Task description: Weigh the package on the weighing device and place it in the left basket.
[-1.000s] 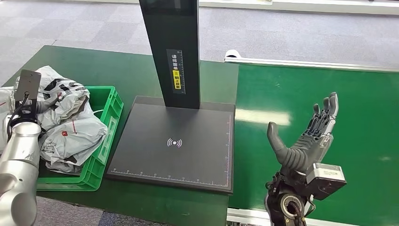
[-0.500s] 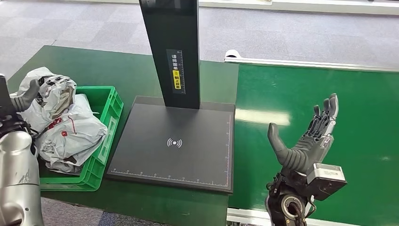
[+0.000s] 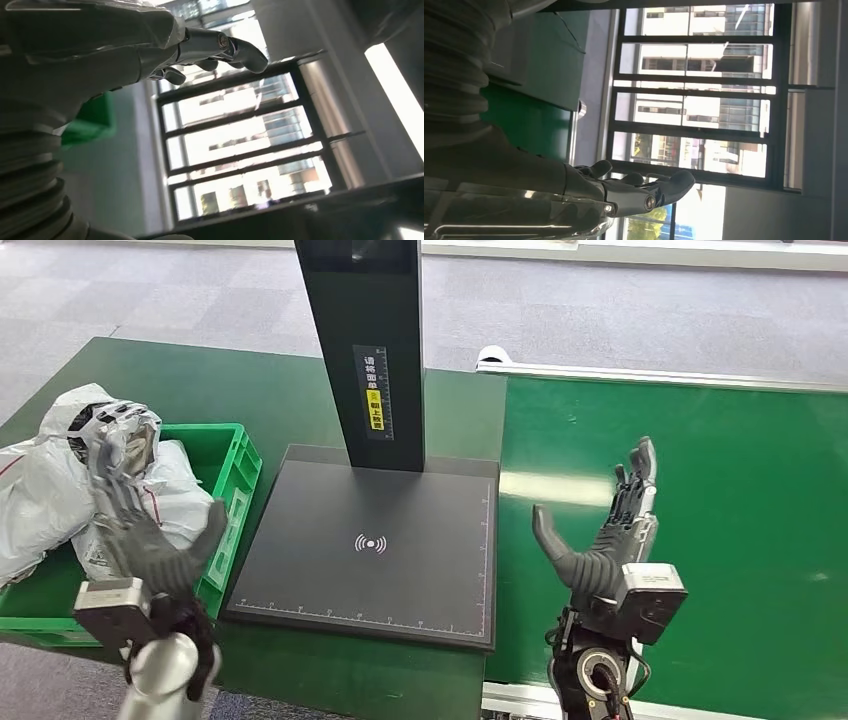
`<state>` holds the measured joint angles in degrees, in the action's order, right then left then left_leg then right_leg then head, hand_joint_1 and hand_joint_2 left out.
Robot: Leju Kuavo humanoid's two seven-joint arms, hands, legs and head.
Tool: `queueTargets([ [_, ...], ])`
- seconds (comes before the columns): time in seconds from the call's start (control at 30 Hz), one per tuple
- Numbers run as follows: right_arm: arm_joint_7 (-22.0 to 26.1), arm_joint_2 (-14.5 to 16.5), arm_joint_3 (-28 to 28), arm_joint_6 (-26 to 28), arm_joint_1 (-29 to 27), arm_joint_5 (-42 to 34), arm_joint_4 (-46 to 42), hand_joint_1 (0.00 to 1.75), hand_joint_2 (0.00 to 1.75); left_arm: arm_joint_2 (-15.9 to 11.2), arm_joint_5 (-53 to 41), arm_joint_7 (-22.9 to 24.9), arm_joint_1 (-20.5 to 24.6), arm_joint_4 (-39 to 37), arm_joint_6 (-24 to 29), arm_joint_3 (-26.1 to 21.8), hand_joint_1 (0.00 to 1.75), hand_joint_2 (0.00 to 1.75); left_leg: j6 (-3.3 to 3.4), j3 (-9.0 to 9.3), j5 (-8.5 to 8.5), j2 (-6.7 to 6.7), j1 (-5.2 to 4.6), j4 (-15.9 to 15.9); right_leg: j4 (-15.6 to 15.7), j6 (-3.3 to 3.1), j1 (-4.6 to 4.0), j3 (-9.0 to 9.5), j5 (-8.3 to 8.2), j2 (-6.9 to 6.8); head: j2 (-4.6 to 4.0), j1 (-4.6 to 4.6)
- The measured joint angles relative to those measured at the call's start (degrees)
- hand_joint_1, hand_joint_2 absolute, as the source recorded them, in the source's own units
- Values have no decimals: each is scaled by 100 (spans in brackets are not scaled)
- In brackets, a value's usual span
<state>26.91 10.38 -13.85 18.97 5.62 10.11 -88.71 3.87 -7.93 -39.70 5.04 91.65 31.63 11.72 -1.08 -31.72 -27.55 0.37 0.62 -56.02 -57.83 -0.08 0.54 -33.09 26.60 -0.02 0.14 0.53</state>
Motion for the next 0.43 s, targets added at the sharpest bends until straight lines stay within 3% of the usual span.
queueTargets([
  [0.17, 7, 82, -241, 49, -245, 244, 402, 0, 175, 394, 208, -26, -577, -642, 461, 781, 0, 175, 0, -5, -1, -2, 1, 1, 0, 3, -2, -3, 4, 0, -1, -1],
  [0.43, -4, 141, -365, 157, -412, 67, 1008, 0, 175, 516, 1083, -27, -740, -1372, 292, 1190, 0, 175, 0, -4, 0, -3, 1, 1, 0, 4, -2, -1, 5, -1, 0, -1],
])
